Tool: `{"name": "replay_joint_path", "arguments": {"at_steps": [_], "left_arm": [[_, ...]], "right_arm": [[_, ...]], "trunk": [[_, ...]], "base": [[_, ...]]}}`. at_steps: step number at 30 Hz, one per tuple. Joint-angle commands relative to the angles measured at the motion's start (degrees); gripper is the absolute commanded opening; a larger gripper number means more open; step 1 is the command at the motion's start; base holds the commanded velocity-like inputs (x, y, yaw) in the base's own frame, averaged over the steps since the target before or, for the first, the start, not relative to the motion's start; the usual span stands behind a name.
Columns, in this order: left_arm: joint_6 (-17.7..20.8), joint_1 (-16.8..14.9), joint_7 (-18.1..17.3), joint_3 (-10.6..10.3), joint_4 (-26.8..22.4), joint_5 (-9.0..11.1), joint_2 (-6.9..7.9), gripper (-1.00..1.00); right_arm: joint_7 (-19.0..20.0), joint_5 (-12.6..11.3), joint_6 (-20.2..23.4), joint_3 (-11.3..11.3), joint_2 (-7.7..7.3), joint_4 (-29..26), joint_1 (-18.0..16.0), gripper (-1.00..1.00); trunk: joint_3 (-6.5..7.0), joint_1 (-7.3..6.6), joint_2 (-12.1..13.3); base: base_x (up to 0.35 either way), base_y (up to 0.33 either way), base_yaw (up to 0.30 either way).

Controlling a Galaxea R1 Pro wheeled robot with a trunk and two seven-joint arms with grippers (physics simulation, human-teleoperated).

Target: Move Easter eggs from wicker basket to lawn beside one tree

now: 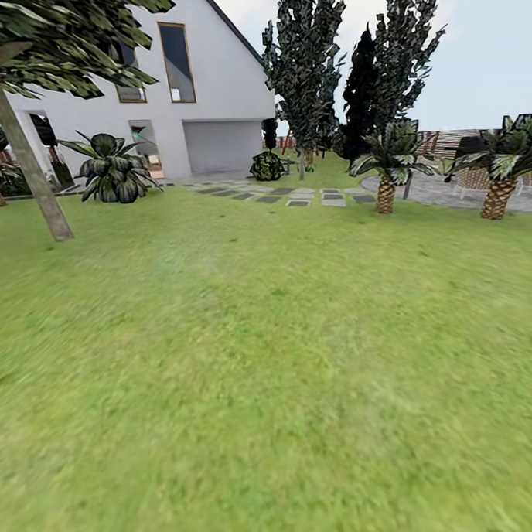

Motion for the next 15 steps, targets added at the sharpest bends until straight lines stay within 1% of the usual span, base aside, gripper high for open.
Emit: {"name": "replay_joint_path", "arguments": {"at_steps": [1, 15], "left_arm": [[-0.2, 0.0, 0.0, 0.4, 0.0, -0.2, -0.02, 1.00], [-0.2, 0.0, 0.0, 0.4, 0.0, -0.2, -0.03, 1.00]], "right_arm": [[-0.1, 0.0, -0.2, -0.1, 0.00, 0.1, -0.1, 1.00], [-0.1, 0.0, -0.2, -0.1, 0.00, 0.1, -0.1, 1.00]], "trunk": [[-0.12, 0.07, -0.1], [-0.12, 0.07, -0.1]], "base": [[0.339, 0.000, 0.000], [0.339, 0.000, 0.000]]}}
